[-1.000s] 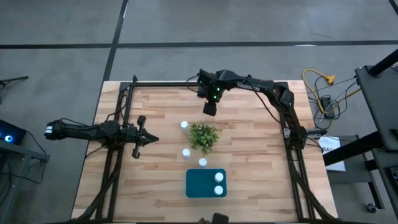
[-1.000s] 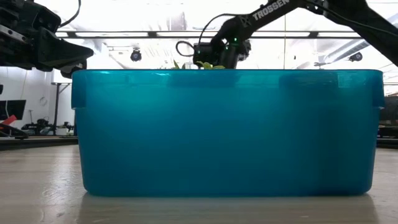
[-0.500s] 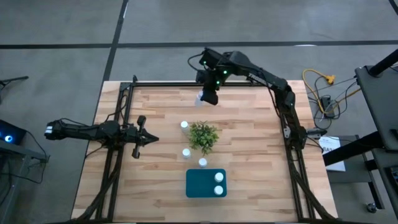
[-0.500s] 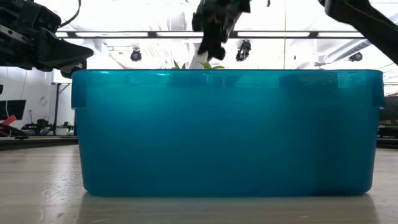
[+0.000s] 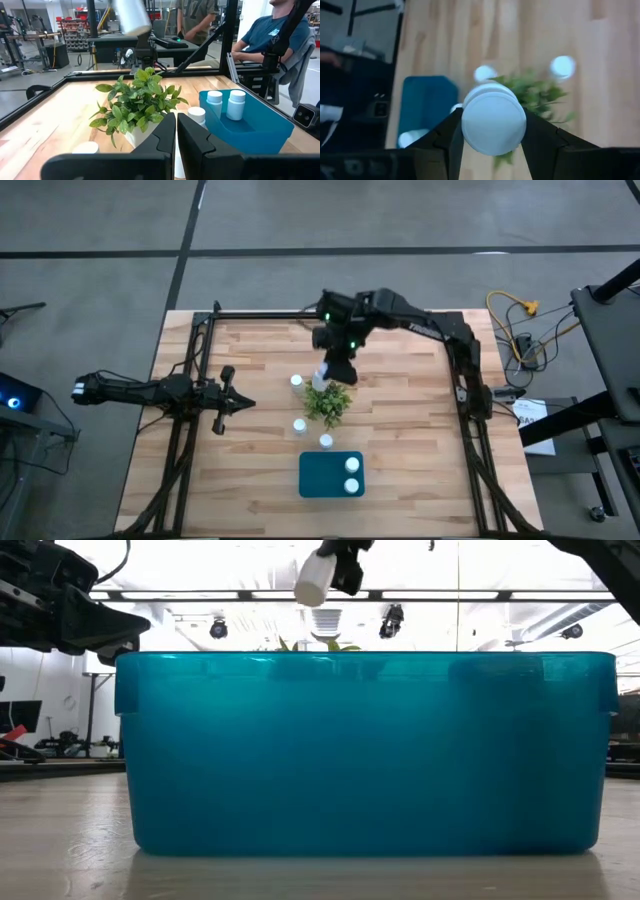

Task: Pick and place pill bottles into a basket
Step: Put the white medicine bottle into the blue bin

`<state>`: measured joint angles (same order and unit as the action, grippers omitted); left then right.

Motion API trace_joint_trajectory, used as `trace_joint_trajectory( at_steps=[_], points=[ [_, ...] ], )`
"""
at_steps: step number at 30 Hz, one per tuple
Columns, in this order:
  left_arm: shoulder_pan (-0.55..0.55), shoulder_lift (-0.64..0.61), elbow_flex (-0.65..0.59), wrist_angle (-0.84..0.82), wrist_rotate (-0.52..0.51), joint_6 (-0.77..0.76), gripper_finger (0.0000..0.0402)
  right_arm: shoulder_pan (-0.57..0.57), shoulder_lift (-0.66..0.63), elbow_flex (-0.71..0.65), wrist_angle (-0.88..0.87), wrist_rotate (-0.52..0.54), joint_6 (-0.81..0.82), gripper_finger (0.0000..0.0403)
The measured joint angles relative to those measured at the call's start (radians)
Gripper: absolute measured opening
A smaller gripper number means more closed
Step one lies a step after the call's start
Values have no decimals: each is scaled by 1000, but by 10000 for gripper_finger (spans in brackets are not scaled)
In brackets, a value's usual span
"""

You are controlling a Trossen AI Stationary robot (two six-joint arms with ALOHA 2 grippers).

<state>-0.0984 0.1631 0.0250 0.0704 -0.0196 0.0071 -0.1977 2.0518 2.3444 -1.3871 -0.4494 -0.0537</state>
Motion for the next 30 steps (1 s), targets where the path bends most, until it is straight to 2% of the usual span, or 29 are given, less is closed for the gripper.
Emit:
trace_joint_trajectory(
  at_steps=[6, 9, 11, 18, 23, 30],
  points=[
    [0, 0, 0, 0, 0, 0, 1, 76, -9, 0, -52, 2, 45, 147],
    [0, 0, 0, 0, 0, 0, 1, 83, -8, -2, -66, 41, 46, 147],
    [0, 0, 0, 0, 0, 0, 1, 87, -8, -2, -68, 71, 34, 147],
    [0, 0, 0, 0, 0, 0, 1, 118, -8, -24, -58, 75, -24, 147],
    [0, 0, 0, 0, 0, 0, 1, 158, -8, -100, 20, 61, -12, 147],
    [0, 0, 0, 0, 0, 40, 1, 180, -5, -216, 200, 51, 184, 147]
  ],
)
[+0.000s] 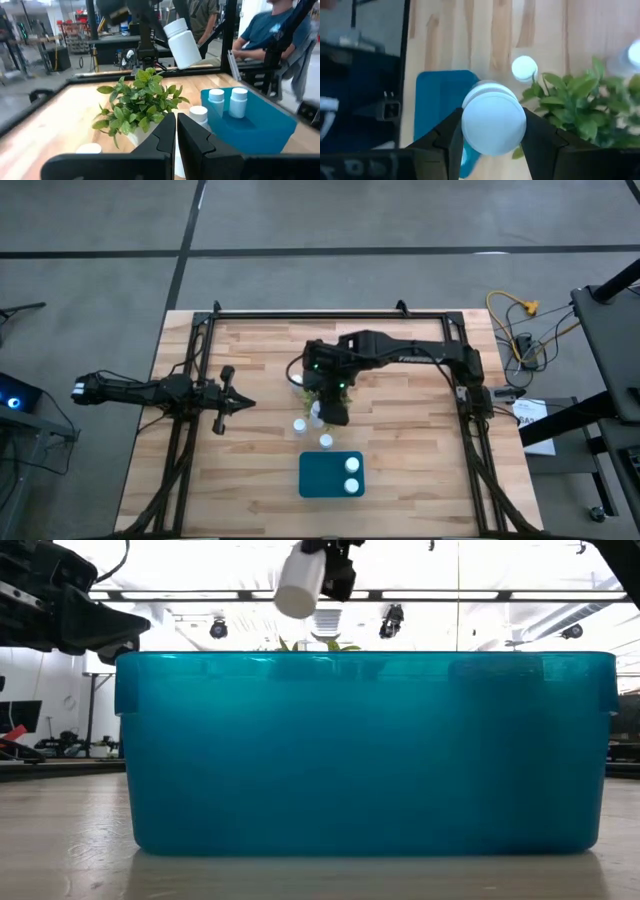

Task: Pick and place pill bottles into a basket
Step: Put the white medicine bottle into the blue bin

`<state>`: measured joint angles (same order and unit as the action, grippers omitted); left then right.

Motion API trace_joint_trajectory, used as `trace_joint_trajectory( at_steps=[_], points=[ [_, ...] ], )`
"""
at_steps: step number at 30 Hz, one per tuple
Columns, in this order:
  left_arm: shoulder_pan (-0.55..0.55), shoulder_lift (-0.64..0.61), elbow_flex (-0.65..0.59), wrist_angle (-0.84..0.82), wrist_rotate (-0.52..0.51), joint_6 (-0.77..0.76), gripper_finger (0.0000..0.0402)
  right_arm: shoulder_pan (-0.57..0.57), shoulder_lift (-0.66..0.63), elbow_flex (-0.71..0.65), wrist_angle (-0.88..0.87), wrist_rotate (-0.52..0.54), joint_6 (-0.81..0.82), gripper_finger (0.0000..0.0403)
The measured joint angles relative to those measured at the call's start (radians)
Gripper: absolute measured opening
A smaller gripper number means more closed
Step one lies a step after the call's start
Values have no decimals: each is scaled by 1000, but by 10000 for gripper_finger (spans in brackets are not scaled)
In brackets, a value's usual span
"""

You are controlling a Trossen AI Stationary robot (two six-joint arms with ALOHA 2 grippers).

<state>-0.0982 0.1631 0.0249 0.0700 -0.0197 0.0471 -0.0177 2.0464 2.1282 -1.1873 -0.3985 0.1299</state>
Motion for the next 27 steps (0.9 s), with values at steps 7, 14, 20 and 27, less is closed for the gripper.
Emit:
trace_joint_trajectory(
  at_steps=[7, 14, 20, 27],
  points=[
    [0, 0, 0, 0, 0, 100, 1, 28, 0, -18, 67, 8, 193, 147],
    [0, 0, 0, 0, 0, 97, 1, 107, 0, 30, 85, 8, 256, 147],
    [0, 0, 0, 1, -1, 90, 1, 169, -1, 62, -23, 73, 189, 147],
    [0, 0, 0, 1, -1, 90, 1, 198, -1, 62, -96, 114, 86, 147]
  ],
)
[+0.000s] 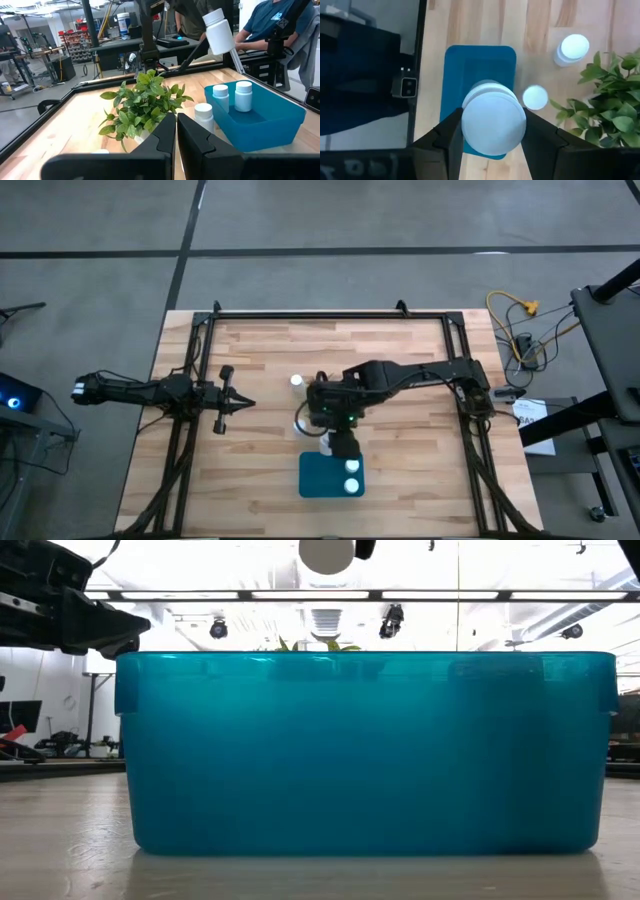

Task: Pick and place pill bottles into a basket
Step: Put the white medicine bottle into the blue bin

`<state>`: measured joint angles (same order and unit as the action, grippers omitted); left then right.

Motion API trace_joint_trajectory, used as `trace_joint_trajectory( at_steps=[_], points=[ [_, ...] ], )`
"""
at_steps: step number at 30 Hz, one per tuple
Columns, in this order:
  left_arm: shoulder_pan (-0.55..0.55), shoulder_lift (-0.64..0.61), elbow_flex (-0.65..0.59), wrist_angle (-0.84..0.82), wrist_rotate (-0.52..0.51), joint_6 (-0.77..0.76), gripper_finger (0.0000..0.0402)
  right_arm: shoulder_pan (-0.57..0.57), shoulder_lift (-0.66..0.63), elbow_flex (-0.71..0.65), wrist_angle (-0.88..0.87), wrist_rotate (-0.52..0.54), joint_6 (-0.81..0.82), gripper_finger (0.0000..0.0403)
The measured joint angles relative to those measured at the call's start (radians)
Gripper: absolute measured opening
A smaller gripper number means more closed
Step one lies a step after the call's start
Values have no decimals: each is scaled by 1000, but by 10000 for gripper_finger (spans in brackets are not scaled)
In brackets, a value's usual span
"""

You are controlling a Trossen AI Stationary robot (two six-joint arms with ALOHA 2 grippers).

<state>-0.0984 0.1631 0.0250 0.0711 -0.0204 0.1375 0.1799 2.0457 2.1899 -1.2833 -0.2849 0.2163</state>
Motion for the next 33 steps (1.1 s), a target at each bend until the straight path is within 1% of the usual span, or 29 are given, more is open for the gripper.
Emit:
trace_joint_trajectory(
  at_steps=[3, 6, 11, 16, 24, 28, 33],
  points=[
    [0, 0, 0, 1, 0, 0, 1, 2, 0, -2, 1, 7, -10, 147],
    [0, 0, 0, 1, -2, 0, 1, 2, 0, -13, 9, 57, -3, 147],
    [0, 0, 0, 0, -6, 10, 1, -1, 0, -59, 43, 85, 80, 147],
    [0, 0, 0, 0, -11, 34, 1, 1, 0, -120, 120, 76, 209, 147],
    [-1, 0, 0, -1, -50, 36, 1, 40, 1, -143, 120, 49, 352, 147],
    [0, -1, 0, 0, -94, 36, 1, 55, 1, -137, 116, 44, 410, 147],
    [0, -2, 0, 0, -128, 37, 1, 77, 3, -135, 115, 20, 413, 147]
  ],
)
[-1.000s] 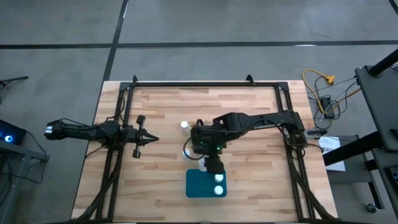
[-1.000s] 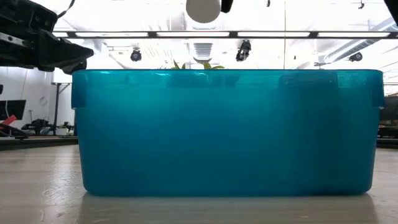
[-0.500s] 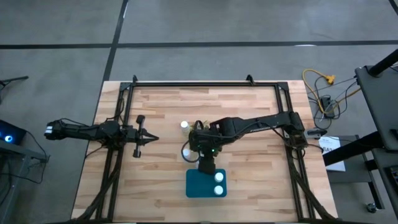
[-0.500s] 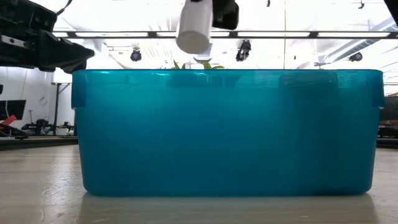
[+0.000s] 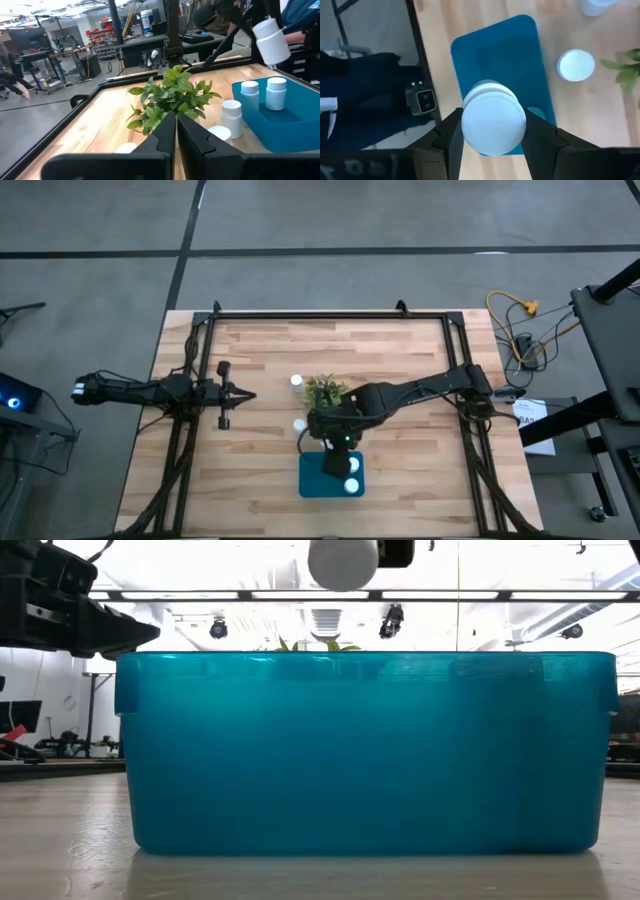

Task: Pick and place pill bottles into a basket
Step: Put the white medicine bottle into the blue bin

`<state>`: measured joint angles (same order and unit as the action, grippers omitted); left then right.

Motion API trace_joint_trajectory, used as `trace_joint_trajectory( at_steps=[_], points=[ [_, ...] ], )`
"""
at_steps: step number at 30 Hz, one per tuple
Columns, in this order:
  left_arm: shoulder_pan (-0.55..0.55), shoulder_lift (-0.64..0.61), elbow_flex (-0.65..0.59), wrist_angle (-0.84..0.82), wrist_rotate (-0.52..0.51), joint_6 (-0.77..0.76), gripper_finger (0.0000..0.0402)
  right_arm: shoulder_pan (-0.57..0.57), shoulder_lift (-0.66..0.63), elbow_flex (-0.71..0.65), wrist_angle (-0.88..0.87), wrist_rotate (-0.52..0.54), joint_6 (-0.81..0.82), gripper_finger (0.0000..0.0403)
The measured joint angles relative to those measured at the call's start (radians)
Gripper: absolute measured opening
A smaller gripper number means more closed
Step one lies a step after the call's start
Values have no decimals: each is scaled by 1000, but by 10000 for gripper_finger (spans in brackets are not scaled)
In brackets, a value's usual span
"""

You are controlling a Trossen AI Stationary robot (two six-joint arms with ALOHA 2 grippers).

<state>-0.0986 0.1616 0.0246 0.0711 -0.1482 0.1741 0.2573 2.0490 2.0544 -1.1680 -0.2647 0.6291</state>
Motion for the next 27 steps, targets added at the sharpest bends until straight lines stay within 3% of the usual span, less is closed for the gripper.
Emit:
trace_joint_trajectory(
  at_steps=[12, 27],
  points=[
    [0, 0, 0, 5, 0, 0, 1, -26, 81, -3, -10, -5, -103, 147],
    [0, 1, 0, 0, -51, 0, 1, -62, 91, -16, -57, -30, -128, 147]
  ],
)
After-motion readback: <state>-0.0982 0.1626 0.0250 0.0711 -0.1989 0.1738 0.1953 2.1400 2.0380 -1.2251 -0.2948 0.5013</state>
